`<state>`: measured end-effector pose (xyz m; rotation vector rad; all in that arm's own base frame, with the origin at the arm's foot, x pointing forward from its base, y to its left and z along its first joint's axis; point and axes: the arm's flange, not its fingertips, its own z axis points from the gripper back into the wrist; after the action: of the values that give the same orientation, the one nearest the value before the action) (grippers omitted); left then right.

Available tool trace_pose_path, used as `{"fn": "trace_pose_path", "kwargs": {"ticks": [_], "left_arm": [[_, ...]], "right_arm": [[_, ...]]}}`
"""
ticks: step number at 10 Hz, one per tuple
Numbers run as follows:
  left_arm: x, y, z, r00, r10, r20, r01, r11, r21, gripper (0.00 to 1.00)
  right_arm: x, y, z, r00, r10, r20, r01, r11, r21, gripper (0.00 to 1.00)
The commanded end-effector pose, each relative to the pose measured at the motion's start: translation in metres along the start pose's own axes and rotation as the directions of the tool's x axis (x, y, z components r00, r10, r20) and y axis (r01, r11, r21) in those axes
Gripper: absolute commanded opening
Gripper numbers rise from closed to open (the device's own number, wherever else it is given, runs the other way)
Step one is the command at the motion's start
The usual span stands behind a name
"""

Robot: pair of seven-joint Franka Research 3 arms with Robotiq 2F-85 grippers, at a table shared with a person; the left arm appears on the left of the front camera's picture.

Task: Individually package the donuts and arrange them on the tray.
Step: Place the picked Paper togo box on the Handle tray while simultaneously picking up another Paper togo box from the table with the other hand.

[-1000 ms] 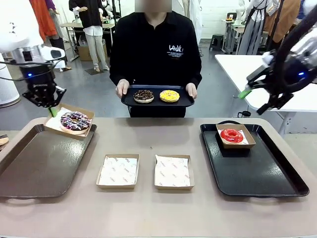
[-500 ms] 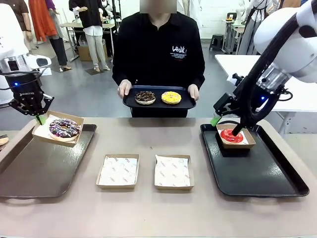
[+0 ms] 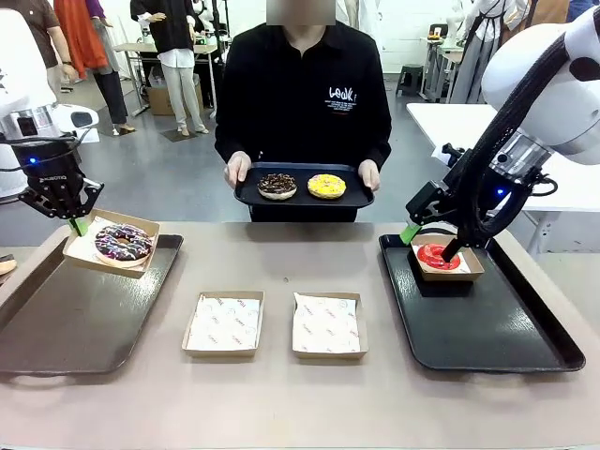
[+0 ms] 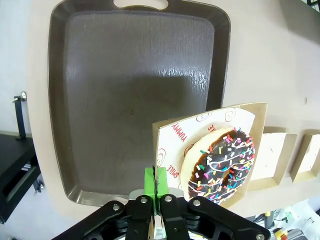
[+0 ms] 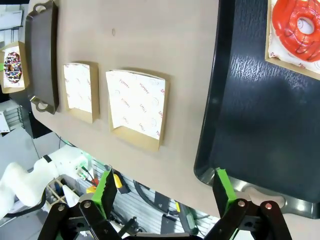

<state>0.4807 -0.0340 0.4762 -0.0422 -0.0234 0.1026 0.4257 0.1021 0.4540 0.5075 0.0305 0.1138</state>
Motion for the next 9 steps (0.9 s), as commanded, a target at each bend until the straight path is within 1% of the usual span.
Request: {"fn": "trace_pose_path", "kwargs": {"ticks": [1, 5, 6, 7, 9], "left_arm": [[-0.001, 0.001, 0.001, 1.0, 0.002, -0.006, -0.002, 1.0, 0.0, 0.01], [-0.001, 0.001, 0.001, 1.0, 0.002, -0.006, -0.002, 1.0, 0.0, 0.01], [0.0, 0.0, 0.0, 1.0, 0.0, -0.001, 0.0, 1.0, 0.0, 0.01], [0.008, 0.007, 0.0, 0.999, -0.001, 0.04, -0.001, 0.999, 0.038, 0.01], [0.017, 0.026, 0.001, 0.998, -0.011, 0.069, 0.006, 0.997, 0.074, 0.01]], "right_arm": [[0.005, 0.003, 0.001, 1.0, 0.001, -0.008, -0.001, 1.0, 0.002, 1.0], [0.005, 0.003, 0.001, 1.0, 0.001, -0.008, -0.001, 1.0, 0.002, 1.0], [0.0, 0.001, 0.0, 1.0, 0.002, -0.001, -0.002, 1.0, 0.002, 1.0], [-0.002, 0.018, -0.013, 0.999, -0.035, 0.012, 0.036, 0.997, -0.075, 1.0], [-0.003, 0.047, -0.044, 0.997, -0.076, 0.005, 0.075, 0.978, -0.193, 1.0]]}}
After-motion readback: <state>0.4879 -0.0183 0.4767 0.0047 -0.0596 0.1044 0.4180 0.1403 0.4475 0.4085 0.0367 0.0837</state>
